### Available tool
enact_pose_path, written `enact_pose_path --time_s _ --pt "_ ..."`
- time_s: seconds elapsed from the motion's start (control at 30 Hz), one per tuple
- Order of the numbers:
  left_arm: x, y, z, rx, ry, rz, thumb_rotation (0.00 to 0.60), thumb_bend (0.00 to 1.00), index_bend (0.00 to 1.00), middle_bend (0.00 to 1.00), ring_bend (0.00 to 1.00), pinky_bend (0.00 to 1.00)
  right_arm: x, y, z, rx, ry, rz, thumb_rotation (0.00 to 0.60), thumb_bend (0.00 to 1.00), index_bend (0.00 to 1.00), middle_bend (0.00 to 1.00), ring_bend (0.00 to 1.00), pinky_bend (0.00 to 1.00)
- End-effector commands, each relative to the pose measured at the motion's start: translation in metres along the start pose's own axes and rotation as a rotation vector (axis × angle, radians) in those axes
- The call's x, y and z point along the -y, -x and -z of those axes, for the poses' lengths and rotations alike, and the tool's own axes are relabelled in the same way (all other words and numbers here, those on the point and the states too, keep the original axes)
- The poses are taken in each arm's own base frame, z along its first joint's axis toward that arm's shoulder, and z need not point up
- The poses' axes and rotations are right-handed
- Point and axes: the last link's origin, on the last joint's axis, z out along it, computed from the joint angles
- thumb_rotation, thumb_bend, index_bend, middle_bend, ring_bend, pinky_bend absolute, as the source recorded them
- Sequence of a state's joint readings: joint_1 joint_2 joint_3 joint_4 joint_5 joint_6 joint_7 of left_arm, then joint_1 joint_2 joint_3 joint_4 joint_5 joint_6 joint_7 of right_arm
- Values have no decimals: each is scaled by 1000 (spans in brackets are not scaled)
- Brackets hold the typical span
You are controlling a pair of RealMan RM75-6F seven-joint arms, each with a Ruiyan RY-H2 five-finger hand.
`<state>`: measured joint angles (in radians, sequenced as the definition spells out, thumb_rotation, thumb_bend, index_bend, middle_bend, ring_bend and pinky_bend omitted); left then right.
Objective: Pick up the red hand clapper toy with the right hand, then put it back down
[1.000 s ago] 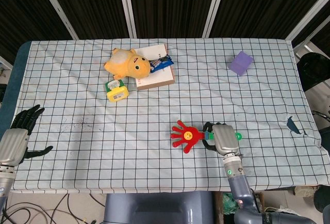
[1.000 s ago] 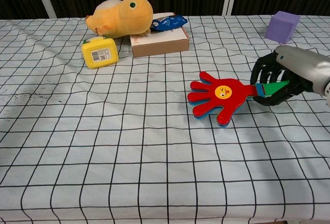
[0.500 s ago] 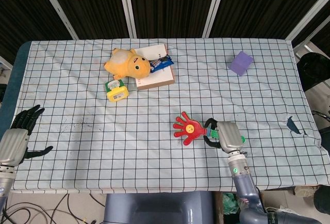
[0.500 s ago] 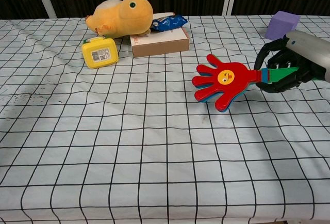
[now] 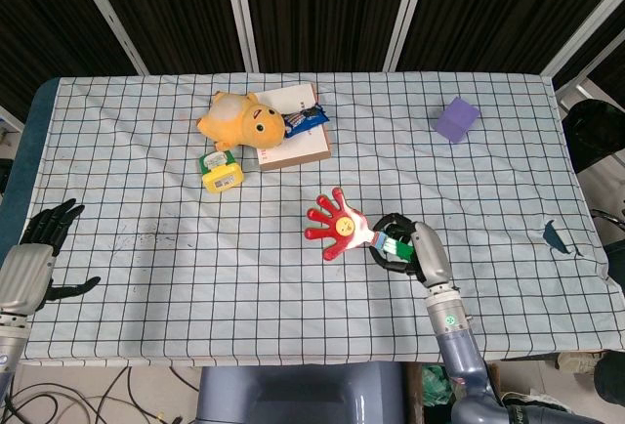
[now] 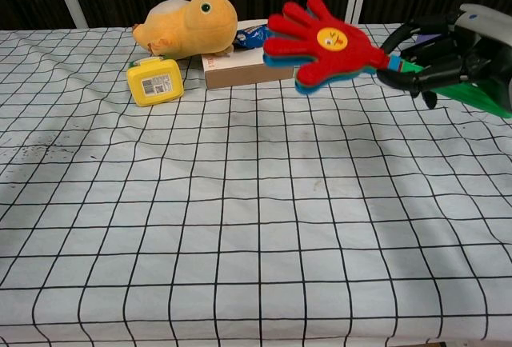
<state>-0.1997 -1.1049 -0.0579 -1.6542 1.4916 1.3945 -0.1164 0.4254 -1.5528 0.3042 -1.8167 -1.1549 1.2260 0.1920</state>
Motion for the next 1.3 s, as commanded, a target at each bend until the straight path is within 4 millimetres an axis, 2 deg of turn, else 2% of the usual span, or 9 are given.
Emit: enact_pose_path --time_s 0.03,0.13,0.23,0.5,0.67,0.87,0.97,1.2,1.3 --pt "0 0 0 0 0 -1 600 0 0 0 0 17 32 -14 -2 -10 -114 -327 600 996 877 729 644 705" --pt "0 1 0 0 0 -2 600 0 0 0 0 17 28 -20 -3 -3 -136 -281 600 996 876 729 644 705" --pt "0 0 0 -1 -1 -3 600 0 0 0 0 17 15 -25 -6 6 -126 -91 600 997 877 729 645 705" --pt "0 0 1 -1 -2 -3 600 0 0 0 0 17 -35 -46 -10 18 90 656 600 989 877 731 648 705" --pt "0 0 1 3 -3 0 600 0 0 0 0 17 -35 -49 -11 -44 131 815 600 988 877 732 648 705" --pt "0 0 0 6 -4 -2 600 0 0 0 0 17 -16 -43 -10 -74 96 659 600 988 877 732 648 705" --pt "1 0 1 2 -5 -5 600 0 0 0 0 17 15 -34 -5 -97 -2 315 600 988 877 731 648 705" --pt "1 0 1 0 -5 -4 600 0 0 0 0 17 51 -34 2 -90 -105 -275 600 988 877 728 645 704" --pt "1 1 1 1 -3 -8 600 0 0 0 0 17 54 -44 2 -112 -151 -319 600 987 877 728 645 704"
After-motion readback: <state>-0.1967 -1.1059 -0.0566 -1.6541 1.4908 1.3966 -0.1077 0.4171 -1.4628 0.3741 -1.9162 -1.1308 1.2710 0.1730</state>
